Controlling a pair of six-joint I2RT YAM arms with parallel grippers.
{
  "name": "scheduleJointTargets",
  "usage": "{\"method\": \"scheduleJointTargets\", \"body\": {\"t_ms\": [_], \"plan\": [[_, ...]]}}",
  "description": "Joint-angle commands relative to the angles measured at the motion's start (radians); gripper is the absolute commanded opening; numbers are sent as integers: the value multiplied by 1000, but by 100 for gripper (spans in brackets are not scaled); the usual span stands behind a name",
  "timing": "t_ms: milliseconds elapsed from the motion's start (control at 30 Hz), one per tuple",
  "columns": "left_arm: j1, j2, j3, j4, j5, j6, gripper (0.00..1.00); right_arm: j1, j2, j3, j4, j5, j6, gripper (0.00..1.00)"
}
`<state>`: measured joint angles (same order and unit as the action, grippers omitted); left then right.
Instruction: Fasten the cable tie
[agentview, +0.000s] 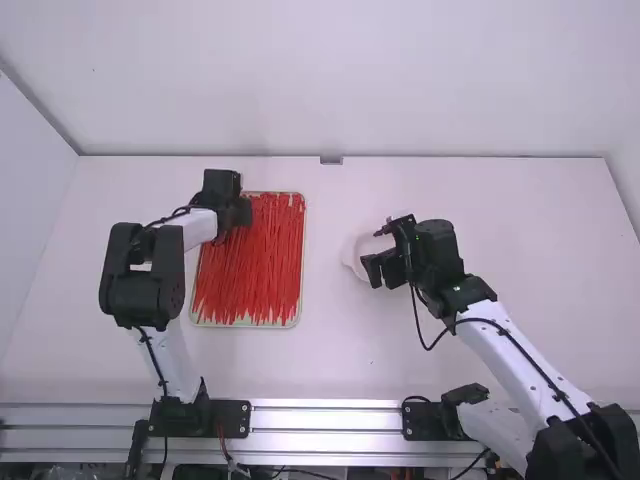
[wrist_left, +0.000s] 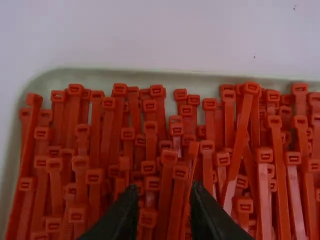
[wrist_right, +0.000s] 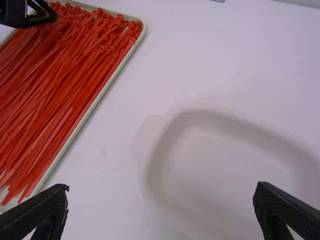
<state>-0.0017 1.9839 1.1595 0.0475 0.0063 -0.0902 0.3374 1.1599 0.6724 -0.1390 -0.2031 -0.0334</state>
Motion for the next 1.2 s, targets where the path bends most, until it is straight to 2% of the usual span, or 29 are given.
{"method": "scheduleJointTargets", "body": {"t_ms": [0, 1167], "plan": [[3, 2, -15, 4, 4, 4, 28, -4, -14, 34, -3, 2, -2, 99], [3, 18, -52, 50, -26, 5, 24, -4, -14, 34, -8, 1, -1, 99]]}}
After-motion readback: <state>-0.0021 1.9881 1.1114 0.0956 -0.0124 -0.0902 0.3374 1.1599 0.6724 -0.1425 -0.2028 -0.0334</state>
